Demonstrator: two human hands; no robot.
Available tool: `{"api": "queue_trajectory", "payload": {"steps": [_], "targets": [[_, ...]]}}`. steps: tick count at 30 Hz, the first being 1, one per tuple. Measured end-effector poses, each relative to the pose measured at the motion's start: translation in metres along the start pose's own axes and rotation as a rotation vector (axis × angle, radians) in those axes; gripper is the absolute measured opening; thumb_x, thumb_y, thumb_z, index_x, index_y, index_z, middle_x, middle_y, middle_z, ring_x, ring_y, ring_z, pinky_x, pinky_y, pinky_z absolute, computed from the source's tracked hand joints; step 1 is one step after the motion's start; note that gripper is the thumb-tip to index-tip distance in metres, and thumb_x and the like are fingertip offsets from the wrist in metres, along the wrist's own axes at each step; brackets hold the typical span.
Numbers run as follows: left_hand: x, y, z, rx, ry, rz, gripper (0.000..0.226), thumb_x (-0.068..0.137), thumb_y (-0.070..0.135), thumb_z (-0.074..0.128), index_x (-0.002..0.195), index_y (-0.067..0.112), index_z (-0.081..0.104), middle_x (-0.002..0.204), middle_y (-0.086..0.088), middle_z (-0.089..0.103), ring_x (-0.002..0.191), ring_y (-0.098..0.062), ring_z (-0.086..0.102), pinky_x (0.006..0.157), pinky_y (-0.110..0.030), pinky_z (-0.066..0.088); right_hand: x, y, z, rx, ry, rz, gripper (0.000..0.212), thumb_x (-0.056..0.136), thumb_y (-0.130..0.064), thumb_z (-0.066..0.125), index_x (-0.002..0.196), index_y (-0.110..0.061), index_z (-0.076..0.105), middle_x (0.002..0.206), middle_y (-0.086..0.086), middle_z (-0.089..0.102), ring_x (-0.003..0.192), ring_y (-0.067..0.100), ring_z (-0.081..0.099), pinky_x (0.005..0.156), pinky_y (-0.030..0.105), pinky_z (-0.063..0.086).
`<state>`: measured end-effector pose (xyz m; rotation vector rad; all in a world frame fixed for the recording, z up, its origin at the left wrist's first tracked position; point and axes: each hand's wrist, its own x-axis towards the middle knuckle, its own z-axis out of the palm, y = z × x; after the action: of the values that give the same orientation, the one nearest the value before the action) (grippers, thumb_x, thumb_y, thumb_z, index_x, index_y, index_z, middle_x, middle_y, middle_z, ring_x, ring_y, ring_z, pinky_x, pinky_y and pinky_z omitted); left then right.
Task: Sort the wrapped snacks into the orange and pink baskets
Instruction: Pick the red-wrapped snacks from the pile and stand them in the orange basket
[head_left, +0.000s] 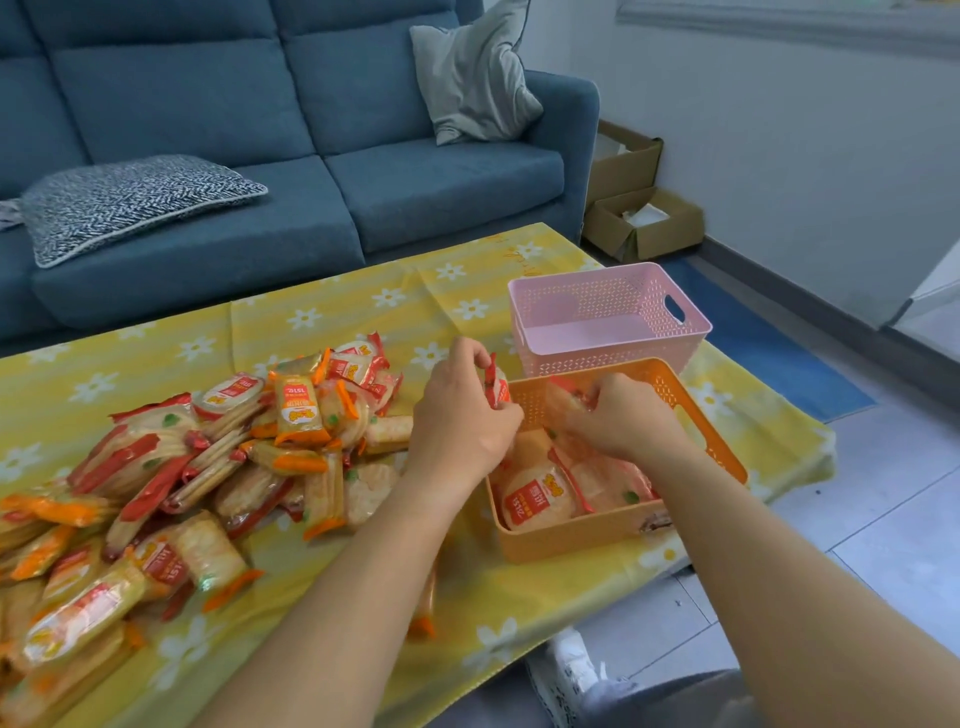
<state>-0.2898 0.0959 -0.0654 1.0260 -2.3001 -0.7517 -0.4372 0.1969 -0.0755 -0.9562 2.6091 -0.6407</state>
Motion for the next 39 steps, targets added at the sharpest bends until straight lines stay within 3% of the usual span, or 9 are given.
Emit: {"api": "queue_trajectory", "payload": {"steps": [7, 12, 15, 17, 20, 23, 27, 32, 39], "targets": [[0.001, -0.004, 0.018, 0.273, -0.045, -0.127, 0.021, 0.085, 0.032, 0.064, 0.097, 0.02, 0.052, 0.102, -0.001, 0.049, 0.088, -0.031, 0.059, 0.07, -0.038, 0.048, -0.009, -0.016, 0.012, 0.158, 0.01, -0.086, 0.043, 0.08, -0.033, 0.075, 0.051, -0.015, 0.048, 0.053, 0.001, 0.055, 0.05, 0.016, 0.05, 0.046, 0.028, 0.035], [0.0, -0.015, 0.025, 0.259, -0.003, -0.131, 0.034, 0.091, 0.054, 0.048, 0.079, 0.028, 0.066, 0.096, 0.006, 0.044, 0.091, -0.02, 0.054, 0.066, -0.032, 0.043, -0.006, -0.017, 0.021, 0.203, -0.133, -0.075, 0.033, 0.077, -0.038, 0.08, 0.083, -0.009, 0.066, 0.074, 0.001, 0.069, 0.065, 0.017, 0.061, 0.056, 0.03, 0.048], [0.0, -0.023, 0.023, 0.256, -0.044, 0.095, 0.025, 0.092, 0.036, 0.052, 0.109, 0.032, 0.069, 0.113, 0.005, 0.049, 0.108, -0.021, 0.048, 0.081, -0.035, 0.048, -0.007, -0.017, 0.019, 0.26, -0.215, -0.064, 0.026, 0.075, -0.029, 0.081, 0.087, -0.007, 0.073, 0.076, 0.004, 0.075, 0.062, 0.014, 0.061, 0.05, 0.025, 0.047], [0.0, -0.025, 0.021, 0.297, -0.182, 0.253, 0.048, 0.087, 0.026, 0.054, 0.133, 0.039, 0.055, 0.134, 0.004, 0.046, 0.119, -0.024, 0.041, 0.097, -0.039, 0.043, -0.008, -0.017, 0.016, 0.344, -0.295, -0.038, 0.019, 0.076, -0.017, 0.079, 0.09, -0.006, 0.074, 0.075, 0.004, 0.074, 0.063, 0.013, 0.064, 0.049, 0.023, 0.046], [-0.001, -0.021, 0.019, 0.392, -0.299, 0.267, 0.045, 0.086, 0.033, 0.054, 0.129, 0.044, 0.056, 0.15, 0.008, 0.035, 0.127, -0.025, 0.034, 0.106, -0.043, 0.035, -0.007, -0.015, 0.013, 0.371, -0.398, -0.013, 0.016, 0.083, -0.006, 0.064, 0.095, -0.001, 0.073, 0.075, 0.004, 0.07, 0.066, 0.016, 0.065, 0.055, 0.023, 0.051], [0.0, -0.017, 0.017, 0.426, -0.278, 0.246, 0.03, 0.085, 0.038, 0.056, 0.114, 0.039, 0.064, 0.147, 0.01, 0.038, 0.128, -0.022, 0.035, 0.105, -0.041, 0.035, -0.008, -0.01, 0.011, -0.059, -0.342, -0.108, 0.034, 0.084, -0.025, 0.065, 0.112, -0.005, 0.068, 0.102, 0.009, 0.073, 0.092, 0.026, 0.068, 0.082, 0.041, 0.059], [0.003, -0.013, 0.016, 0.441, -0.299, 0.263, 0.031, 0.075, 0.053, 0.063, 0.1, 0.036, 0.06, 0.141, 0.009, 0.04, 0.126, -0.02, 0.04, 0.102, -0.041, 0.037, -0.019, -0.014, 0.017, -0.418, -0.383, -0.201, 0.037, 0.077, -0.041, 0.08, 0.098, -0.016, 0.063, 0.09, -0.001, 0.068, 0.086, 0.024, 0.065, 0.076, 0.037, 0.054], [0.007, -0.01, 0.013, 0.416, -0.301, 0.222, 0.026, 0.079, 0.047, 0.072, 0.095, 0.033, 0.058, 0.137, 0.006, 0.042, 0.126, -0.02, 0.042, 0.098, -0.038, 0.043, -0.016, -0.013, 0.001, -0.325, -0.467, -0.214, 0.04, 0.08, -0.028, 0.083, 0.113, -0.012, 0.067, 0.103, 0.001, 0.068, 0.095, 0.024, 0.064, 0.089, 0.042, 0.054], [0.007, -0.014, 0.012, 0.441, -0.341, 0.243, 0.019, 0.081, 0.035, 0.072, 0.097, 0.031, 0.062, 0.146, 0.006, 0.037, 0.131, -0.02, 0.04, 0.099, -0.04, 0.046, -0.014, 0.001, -0.047, -0.004, -0.232, -0.33, 0.03, 0.077, 0.004, 0.065, 0.086, -0.025, 0.071, 0.088, -0.011, 0.066, 0.088, 0.011, 0.064, 0.078, 0.035, 0.056]]}}
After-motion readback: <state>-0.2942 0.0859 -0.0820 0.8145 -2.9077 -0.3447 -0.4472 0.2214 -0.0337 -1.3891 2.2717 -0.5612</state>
